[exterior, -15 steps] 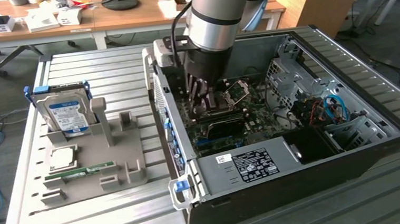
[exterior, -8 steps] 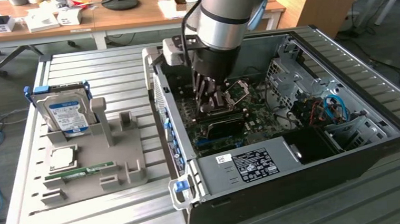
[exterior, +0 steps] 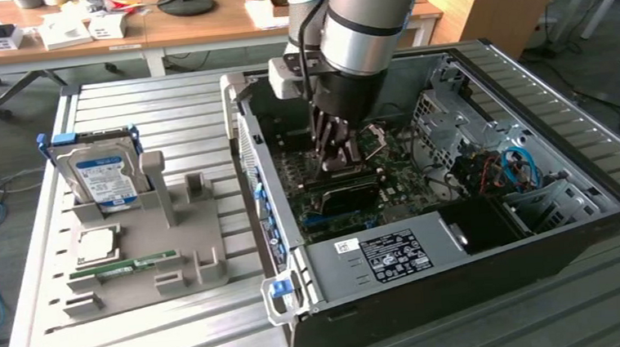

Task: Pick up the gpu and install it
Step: 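Press down on the gpu until it lock into place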

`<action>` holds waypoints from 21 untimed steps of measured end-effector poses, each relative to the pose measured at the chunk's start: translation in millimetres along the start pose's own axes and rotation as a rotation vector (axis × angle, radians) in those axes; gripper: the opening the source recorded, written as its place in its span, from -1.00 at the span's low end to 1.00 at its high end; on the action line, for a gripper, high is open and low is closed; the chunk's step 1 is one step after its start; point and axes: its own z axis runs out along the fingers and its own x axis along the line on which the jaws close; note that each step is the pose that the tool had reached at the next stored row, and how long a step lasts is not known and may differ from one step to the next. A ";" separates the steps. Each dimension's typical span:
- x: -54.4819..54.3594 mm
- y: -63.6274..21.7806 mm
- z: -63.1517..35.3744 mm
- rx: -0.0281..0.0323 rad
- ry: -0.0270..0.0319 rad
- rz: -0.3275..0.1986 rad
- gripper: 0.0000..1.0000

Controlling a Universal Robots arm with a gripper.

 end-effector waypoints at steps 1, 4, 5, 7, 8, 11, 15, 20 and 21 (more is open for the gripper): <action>0.0 -2.2 -0.2 0.0000 -0.0001 0.000 -0.79; -0.1 -9.7 -1.0 0.0000 -0.0001 0.000 -0.79; -0.1 -12.2 -1.3 0.0000 0.0000 0.000 -0.79; -0.2 -16.9 -1.7 0.0000 0.0000 0.000 -0.79; -0.2 -18.4 -1.9 0.0001 0.0000 0.000 -0.79; -0.1 -18.7 -1.9 0.0000 0.0000 0.000 -0.79; -0.2 -18.1 -1.8 0.0070 0.0000 0.000 -0.79; -0.2 -16.6 -1.4 0.0634 -0.0004 -0.002 -0.79; -0.2 -16.6 -1.4 0.0638 -0.0006 -0.002 -0.79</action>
